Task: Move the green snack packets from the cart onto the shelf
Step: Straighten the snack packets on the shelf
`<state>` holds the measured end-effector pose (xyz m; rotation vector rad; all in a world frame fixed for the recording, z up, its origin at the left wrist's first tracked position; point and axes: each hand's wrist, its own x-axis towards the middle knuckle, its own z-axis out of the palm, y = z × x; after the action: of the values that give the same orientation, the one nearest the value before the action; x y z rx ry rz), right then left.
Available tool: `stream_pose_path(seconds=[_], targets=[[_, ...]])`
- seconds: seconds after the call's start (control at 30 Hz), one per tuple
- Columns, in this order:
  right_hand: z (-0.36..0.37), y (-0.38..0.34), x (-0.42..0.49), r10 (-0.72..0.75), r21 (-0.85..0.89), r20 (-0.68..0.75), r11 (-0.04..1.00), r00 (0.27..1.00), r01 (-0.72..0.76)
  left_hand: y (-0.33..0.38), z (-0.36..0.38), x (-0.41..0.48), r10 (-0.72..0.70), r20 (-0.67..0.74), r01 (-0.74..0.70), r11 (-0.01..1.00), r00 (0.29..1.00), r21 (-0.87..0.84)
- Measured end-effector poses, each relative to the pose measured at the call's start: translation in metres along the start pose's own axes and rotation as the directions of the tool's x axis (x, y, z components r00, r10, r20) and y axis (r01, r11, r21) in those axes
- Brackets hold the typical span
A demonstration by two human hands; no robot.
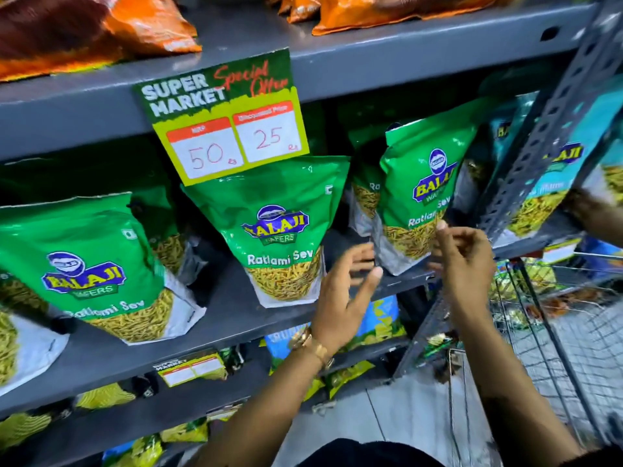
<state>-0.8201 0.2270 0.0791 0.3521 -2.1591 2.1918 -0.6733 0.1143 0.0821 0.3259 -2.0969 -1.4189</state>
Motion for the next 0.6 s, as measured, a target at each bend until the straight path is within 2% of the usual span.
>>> stream_pose_path(seconds=[0.07,0.13,0.2,0.3,0.47,0.53,0.6], targets=[[-0.001,0.006,0.006,0.003,0.053,-0.015,0.999,1.0,-0.002,-0.003,0.015,0.018,-0.17,-0.014,0.168,0.98,0.985,-0.105],[0.001,0.013,0.015,-0.016,0.009,0.016,1.0,1.0,0.016,-0.005,0.03,0.032,-0.317,-0.009,0.311,0.935,0.948,-0.171],[0.006,0.019,0.026,-0.034,-0.044,0.084,0.998,0.996,0.038,-0.004,0.046,0.041,-0.383,0.026,0.381,0.906,0.923,-0.187],[0.016,0.025,0.042,-0.036,-0.061,0.162,0.997,0.986,0.046,0.003,0.065,0.049,-0.388,-0.005,0.381,0.909,0.922,-0.169],[0.025,0.036,0.07,0.085,0.171,0.264,0.976,0.961,-0.134,0.015,0.085,0.068,-0.431,-0.109,0.386,0.875,0.896,-0.292],[0.027,0.04,0.074,0.111,0.212,0.315,0.96,0.943,-0.183,0.014,0.089,0.072,-0.429,-0.132,0.359,0.859,0.894,-0.364],[0.03,0.042,0.072,0.108,0.222,0.302,0.958,0.947,-0.18,0.01,0.088,0.076,-0.435,-0.134,0.357,0.85,0.89,-0.387]])
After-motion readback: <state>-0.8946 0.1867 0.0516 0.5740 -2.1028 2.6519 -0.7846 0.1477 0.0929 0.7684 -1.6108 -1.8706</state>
